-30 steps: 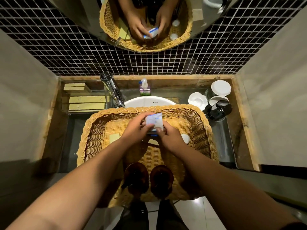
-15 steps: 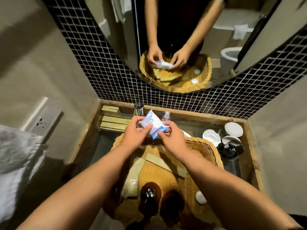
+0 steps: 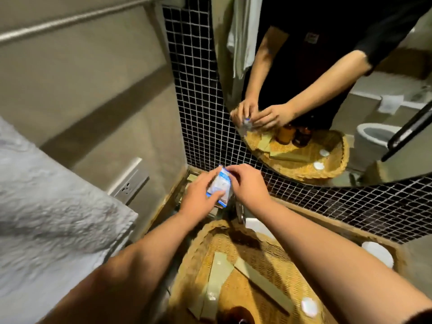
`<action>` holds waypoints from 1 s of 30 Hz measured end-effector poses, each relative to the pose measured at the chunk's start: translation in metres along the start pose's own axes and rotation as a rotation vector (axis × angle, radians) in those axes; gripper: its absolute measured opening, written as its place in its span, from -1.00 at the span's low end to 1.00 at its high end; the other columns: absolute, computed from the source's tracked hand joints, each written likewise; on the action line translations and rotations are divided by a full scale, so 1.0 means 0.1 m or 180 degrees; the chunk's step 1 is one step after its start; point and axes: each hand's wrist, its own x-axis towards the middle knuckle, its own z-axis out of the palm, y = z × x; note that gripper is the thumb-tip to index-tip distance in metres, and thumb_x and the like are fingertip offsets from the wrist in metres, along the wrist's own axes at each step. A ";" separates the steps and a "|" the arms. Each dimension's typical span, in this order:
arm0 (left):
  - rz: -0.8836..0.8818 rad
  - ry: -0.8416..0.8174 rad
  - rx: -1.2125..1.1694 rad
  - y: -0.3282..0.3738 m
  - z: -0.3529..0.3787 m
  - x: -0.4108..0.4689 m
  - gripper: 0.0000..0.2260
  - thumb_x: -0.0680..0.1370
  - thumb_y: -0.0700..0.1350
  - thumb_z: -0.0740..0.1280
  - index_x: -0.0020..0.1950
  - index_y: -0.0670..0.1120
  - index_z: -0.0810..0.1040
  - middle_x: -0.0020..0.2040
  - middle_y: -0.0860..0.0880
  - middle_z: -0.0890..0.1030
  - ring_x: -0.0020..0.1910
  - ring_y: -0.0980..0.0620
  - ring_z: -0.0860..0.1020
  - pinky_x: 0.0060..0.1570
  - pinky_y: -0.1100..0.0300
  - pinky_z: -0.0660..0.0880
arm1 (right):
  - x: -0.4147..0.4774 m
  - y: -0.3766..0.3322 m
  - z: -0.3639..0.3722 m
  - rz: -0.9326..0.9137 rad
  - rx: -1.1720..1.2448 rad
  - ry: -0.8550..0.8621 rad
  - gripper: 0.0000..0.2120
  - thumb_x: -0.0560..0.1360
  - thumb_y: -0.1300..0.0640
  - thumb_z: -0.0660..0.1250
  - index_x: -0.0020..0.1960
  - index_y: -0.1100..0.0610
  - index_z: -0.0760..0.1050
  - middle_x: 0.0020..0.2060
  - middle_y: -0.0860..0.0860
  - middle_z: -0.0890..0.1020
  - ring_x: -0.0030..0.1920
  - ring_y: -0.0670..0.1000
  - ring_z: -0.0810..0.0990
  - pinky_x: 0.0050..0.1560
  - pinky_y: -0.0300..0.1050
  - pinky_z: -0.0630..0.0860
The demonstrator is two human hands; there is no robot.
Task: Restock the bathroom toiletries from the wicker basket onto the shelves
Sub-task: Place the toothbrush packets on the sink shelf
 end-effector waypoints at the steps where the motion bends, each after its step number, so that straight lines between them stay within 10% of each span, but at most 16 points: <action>1: -0.0013 0.0015 0.0056 -0.05 -0.05 0.06 -0.38 0.46 -0.07 0.47 0.48 0.19 0.35 0.33 0.05 0.53 0.24 0.12 0.51 0.27 0.17 0.43 | 0.08 -0.03 0.04 -0.0065 -0.0002 -0.0002 -0.75 0.55 0.16 0.31 0.19 0.07 0.63 0.02 0.07 0.67 0.06 0.08 0.59 0.12 -0.02 0.45; 8: -0.0406 -0.0018 0.0148 -0.43 -0.18 0.43 -0.37 0.47 -0.02 0.47 0.48 0.25 0.30 0.33 0.07 0.51 0.16 0.22 0.50 0.02 0.58 0.31 | 0.38 -0.03 0.39 0.0036 0.0285 -0.0167 -0.59 0.52 0.21 0.33 0.37 0.17 0.49 0.22 0.11 0.61 0.21 0.07 0.56 0.28 -0.11 0.40; 15: -0.0639 -0.0201 0.0113 -0.80 -0.04 0.69 -0.43 0.43 0.02 0.43 0.40 0.28 0.34 0.22 0.09 0.56 0.05 0.19 0.58 0.08 0.11 0.58 | 0.60 0.14 0.70 0.0484 0.0090 -0.0291 -0.55 0.49 0.18 0.36 0.38 0.14 0.48 0.19 0.11 0.61 0.18 0.10 0.57 0.24 -0.05 0.43; 23: -0.0877 -0.0246 0.0549 -1.11 0.22 0.93 -0.57 0.49 -0.23 0.33 0.28 0.14 0.53 0.15 -0.02 0.64 0.08 -0.06 0.59 0.14 0.17 0.49 | 0.88 0.43 0.99 0.0801 -0.0448 -0.0895 -0.37 0.44 0.20 0.44 0.46 0.16 0.35 0.27 0.15 0.51 0.24 0.17 0.50 0.25 0.02 0.41; 30: -0.1435 -0.0724 0.0616 -1.32 0.47 1.14 -0.63 0.53 -0.18 0.28 0.31 0.11 0.49 0.20 -0.15 0.58 0.14 -0.21 0.55 0.19 -0.08 0.48 | 0.79 0.57 1.34 0.0766 -0.0651 -0.1629 -0.04 0.44 0.05 0.40 0.59 0.22 -0.16 0.55 0.27 -0.01 0.54 0.26 0.07 0.43 0.05 0.24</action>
